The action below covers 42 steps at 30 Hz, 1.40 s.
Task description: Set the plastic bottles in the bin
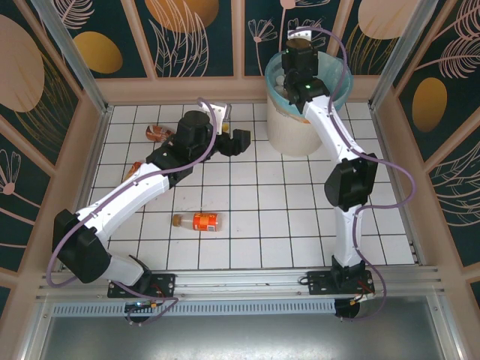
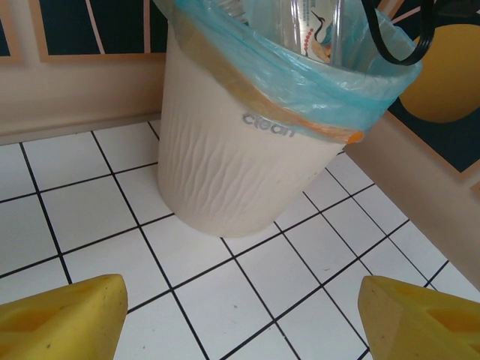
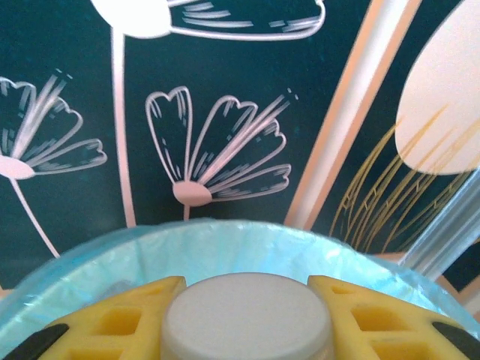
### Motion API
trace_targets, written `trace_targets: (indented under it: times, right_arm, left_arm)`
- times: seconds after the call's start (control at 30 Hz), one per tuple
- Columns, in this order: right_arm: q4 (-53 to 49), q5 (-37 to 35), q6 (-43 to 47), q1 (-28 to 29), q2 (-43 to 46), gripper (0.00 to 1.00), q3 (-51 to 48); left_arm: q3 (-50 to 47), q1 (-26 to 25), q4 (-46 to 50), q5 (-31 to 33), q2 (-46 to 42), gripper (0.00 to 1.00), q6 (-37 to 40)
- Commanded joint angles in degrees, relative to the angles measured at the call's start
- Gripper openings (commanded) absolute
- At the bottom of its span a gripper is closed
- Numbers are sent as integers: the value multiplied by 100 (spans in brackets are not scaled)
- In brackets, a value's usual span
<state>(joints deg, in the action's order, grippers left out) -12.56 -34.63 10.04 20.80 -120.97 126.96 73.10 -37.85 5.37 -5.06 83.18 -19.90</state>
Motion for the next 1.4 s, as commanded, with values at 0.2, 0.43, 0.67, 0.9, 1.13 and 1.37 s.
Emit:
trace_targets:
  times: [0.2, 0.43, 0.67, 0.9, 1.13, 1.37]
  right_arm:
    - [-761, -61, -929, -296, 121, 54, 196]
    - [-817, 213, -1102, -426, 214, 52, 28]
    - [-1147, 660, -1495, -433, 225, 45, -131]
    - [-1529, 1494, -1958, -544, 222, 42, -425]
    - [-2142, 1819, -2103, -595, -13, 40, 100]
    - [-2464, 1930, -1983, -402, 313, 46, 1220]
  left_arm:
    - [-61, -12, -80, 189, -74, 82, 77]
    - [-36, -17, -15, 253, -47, 82, 125]
    - [-16, -8, 45, 366, -36, 83, 157]
    - [73, -19, 205, 514, 14, 83, 122]
    - [89, -18, 246, 590, 6, 83, 93]
    - [169, -20, 497, 929, -142, 83, -203]
